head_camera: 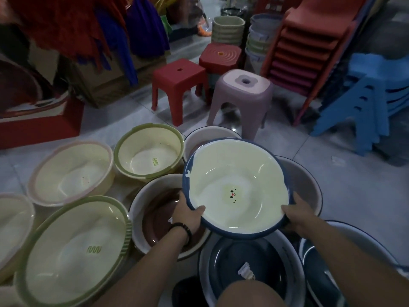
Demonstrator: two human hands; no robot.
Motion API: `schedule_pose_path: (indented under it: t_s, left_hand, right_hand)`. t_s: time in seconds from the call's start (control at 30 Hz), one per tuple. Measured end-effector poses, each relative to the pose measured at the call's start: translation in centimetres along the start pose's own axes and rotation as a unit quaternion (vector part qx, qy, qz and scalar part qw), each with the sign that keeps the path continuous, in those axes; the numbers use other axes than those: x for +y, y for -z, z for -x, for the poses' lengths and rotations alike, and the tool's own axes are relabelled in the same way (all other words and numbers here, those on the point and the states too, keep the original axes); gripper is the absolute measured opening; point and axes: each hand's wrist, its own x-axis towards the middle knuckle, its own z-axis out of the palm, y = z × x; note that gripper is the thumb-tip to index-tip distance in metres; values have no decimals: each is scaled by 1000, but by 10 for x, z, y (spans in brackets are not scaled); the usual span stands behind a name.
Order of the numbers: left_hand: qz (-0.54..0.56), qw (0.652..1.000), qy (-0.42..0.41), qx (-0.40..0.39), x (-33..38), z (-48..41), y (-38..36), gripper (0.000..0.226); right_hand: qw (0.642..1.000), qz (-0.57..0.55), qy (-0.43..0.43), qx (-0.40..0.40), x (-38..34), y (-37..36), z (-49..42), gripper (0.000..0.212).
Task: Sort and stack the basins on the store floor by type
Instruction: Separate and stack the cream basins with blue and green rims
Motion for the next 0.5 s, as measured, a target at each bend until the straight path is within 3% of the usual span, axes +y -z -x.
schedule_pose_path:
  t_s: [0.1, 0.17, 0.27, 0.37, 0.5]
  left_hand:
    - [-35, 999, 36, -1, 12, 2, 6, 76]
    - [-89, 994, 45, 41, 29, 15, 9, 84]
    - [-256, 962, -74, 64, 67, 42, 2, 88]
    - [-314, 919, -218, -95, 125, 89, -19, 67]
    - [-399, 802, -321, -308, 197, 182, -64, 40]
  right_hand:
    - [995, 90, 41, 2, 7, 11, -2, 39]
    - [982, 166, 80, 29, 10, 27, 6, 54]
    - [979, 156, 118, 63, 15, 62, 46, 51]
    - [983, 93, 116, 105, 47, 119, 86, 20]
    - [976, 61, 74, 196, 109, 199, 154, 6]
